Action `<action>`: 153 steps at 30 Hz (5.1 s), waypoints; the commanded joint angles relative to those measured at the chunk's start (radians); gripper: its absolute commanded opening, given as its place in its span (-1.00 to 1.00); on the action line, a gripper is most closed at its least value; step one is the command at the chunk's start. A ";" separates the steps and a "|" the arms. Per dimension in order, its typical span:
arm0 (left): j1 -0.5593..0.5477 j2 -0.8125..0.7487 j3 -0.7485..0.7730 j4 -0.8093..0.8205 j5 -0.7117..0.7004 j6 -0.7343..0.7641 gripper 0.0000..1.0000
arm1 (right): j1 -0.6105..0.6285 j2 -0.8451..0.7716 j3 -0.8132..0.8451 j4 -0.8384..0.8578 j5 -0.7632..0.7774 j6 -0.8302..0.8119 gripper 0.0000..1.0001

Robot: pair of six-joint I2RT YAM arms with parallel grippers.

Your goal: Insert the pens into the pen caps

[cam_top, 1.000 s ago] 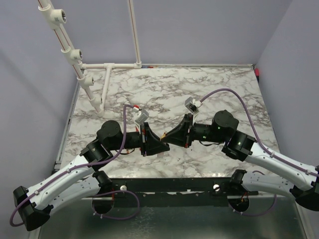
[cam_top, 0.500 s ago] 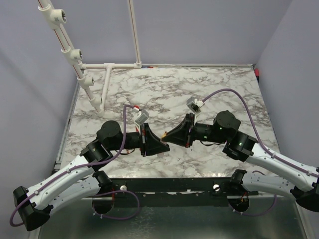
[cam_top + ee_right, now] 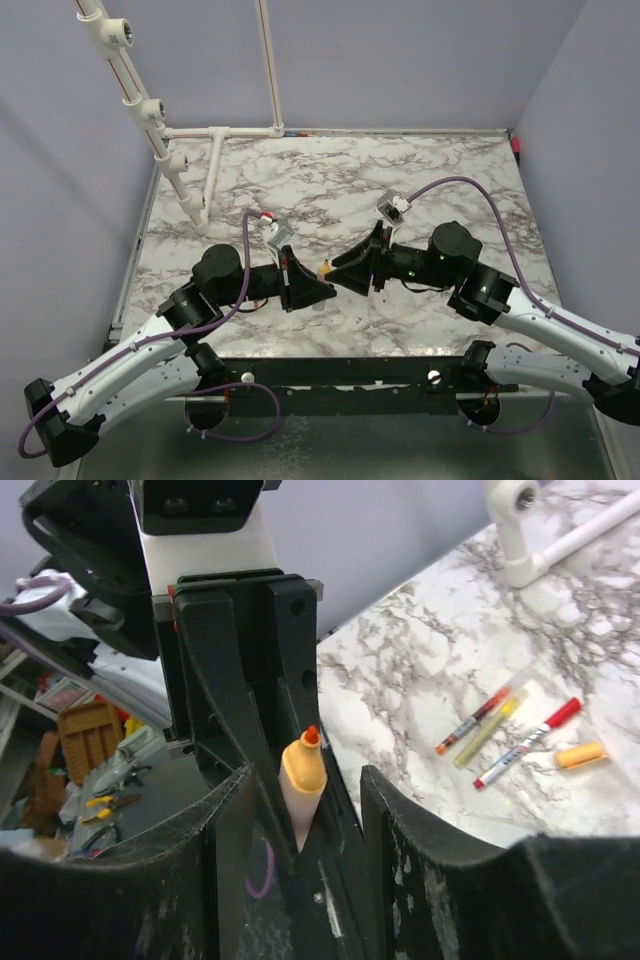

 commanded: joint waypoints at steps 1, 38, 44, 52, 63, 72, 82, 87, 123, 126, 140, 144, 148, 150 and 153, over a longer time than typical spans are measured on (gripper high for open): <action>-0.001 -0.002 0.060 -0.195 -0.253 0.100 -1.00 | 0.001 -0.007 0.068 -0.122 0.137 -0.047 0.03; 0.000 -0.156 0.045 -0.490 -0.975 0.206 -1.00 | 0.002 0.969 0.632 -0.523 0.543 0.249 0.19; 0.001 -0.159 0.044 -0.491 -0.970 0.209 -1.00 | 0.002 1.059 0.679 -0.543 0.569 0.314 0.21; -0.001 -0.164 0.042 -0.491 -0.970 0.208 -1.00 | 0.002 1.141 0.685 -0.548 0.567 0.402 0.20; 0.000 -0.169 0.043 -0.491 -0.966 0.208 -1.00 | 0.002 1.210 0.692 -0.504 0.542 0.462 0.12; 0.000 -0.162 0.040 -0.491 -0.967 0.208 -1.00 | 0.002 1.213 0.663 -0.498 0.554 0.465 -0.22; 0.000 -0.150 0.040 -0.491 -0.964 0.208 -1.00 | 0.001 1.079 0.493 -0.441 0.544 0.343 -0.99; 0.001 -0.148 0.041 -0.491 -0.966 0.208 -1.00 | 0.002 0.925 0.366 -0.413 0.501 0.123 -0.99; -0.001 -0.122 0.041 -0.495 -0.985 0.206 -1.00 | 0.214 0.605 -0.171 -0.110 1.019 -0.902 -0.99; -0.001 -0.121 0.042 -0.496 -0.986 0.206 -1.00 | 0.240 0.646 -0.188 -0.064 1.057 -0.887 -0.99; 0.000 -0.114 0.043 -0.496 -0.984 0.206 -1.00 | 0.354 0.669 -0.210 -0.138 1.064 -0.781 -0.22; 0.000 -0.115 0.044 -0.496 -0.984 0.206 -1.00 | 0.378 0.640 -0.215 -0.190 1.037 -0.754 0.04; 0.000 -0.112 0.043 -0.496 -0.981 0.206 -1.00 | 0.407 0.570 -0.205 -0.273 0.992 -0.722 0.22; 0.000 -0.111 0.043 -0.496 -0.980 0.207 -1.00 | 0.413 0.509 -0.191 -0.323 0.954 -0.699 0.26; 0.000 -0.110 0.043 -0.496 -0.978 0.207 -1.00 | 0.414 0.412 -0.171 -0.380 0.922 -0.662 0.40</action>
